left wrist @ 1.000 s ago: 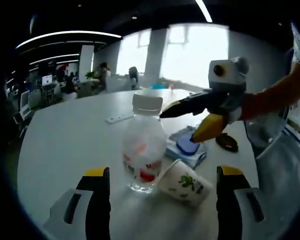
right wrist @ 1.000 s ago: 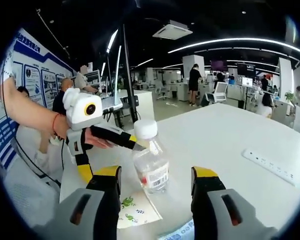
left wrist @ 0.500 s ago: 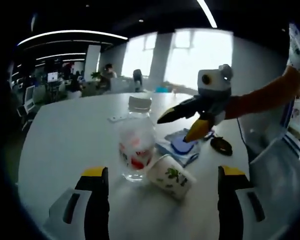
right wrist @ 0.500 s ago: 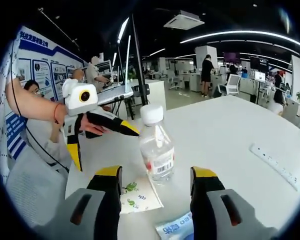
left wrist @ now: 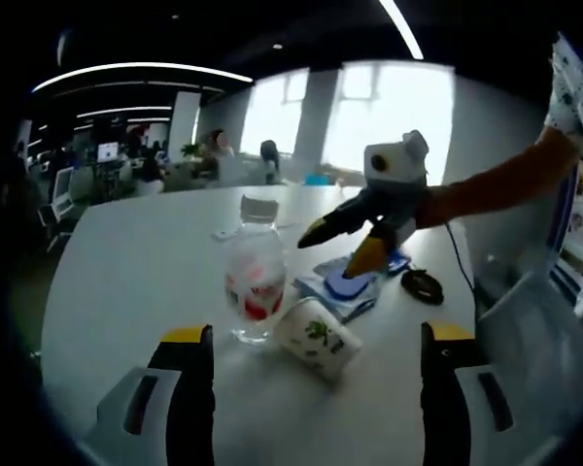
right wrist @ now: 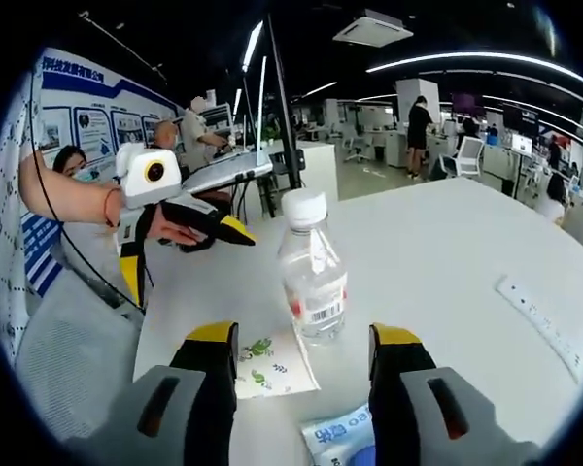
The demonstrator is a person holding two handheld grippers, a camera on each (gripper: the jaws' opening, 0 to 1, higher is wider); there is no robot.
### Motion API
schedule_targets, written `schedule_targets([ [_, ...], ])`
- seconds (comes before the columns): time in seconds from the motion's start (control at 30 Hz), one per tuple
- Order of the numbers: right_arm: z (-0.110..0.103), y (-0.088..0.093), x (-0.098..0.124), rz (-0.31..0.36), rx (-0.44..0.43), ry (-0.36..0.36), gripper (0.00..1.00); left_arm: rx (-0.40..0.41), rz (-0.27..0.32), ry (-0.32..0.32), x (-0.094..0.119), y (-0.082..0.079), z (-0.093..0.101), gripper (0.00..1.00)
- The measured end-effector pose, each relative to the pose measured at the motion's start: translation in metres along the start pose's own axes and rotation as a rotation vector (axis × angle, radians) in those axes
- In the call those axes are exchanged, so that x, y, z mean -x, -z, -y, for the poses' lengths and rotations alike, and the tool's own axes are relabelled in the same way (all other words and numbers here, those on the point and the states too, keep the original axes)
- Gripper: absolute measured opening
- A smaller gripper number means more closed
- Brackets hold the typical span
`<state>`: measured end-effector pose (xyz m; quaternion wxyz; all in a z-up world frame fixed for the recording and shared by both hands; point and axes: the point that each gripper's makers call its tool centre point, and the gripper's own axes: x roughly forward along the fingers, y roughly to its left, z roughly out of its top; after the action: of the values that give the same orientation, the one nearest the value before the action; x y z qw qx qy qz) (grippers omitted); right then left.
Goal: Arrange the tabletop items into an orderly group along one side of the table until the central work area is clear of visible clutter.
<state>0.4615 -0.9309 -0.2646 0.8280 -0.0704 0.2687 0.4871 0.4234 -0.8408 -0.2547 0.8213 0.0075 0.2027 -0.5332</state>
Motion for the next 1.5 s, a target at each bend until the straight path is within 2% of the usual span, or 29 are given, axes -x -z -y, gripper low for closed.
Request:
schedule_targets([
  [0.27,-0.003,0.009,-0.007,-0.078,0.032,-0.076,0.51,0.012,0.01,-0.012,0.007,0.0,0.002,0.84],
  [0.57,-0.002,0.013,-0.014,-0.121,0.038,-0.12,0.49,0.023,0.014,-0.023,0.011,0.003,0.005,0.82],
  [1.5,-0.014,0.035,-0.036,-0.287,0.038,-0.339,0.38,0.045,0.016,-0.044,0.015,0.01,0.007,0.78],
])
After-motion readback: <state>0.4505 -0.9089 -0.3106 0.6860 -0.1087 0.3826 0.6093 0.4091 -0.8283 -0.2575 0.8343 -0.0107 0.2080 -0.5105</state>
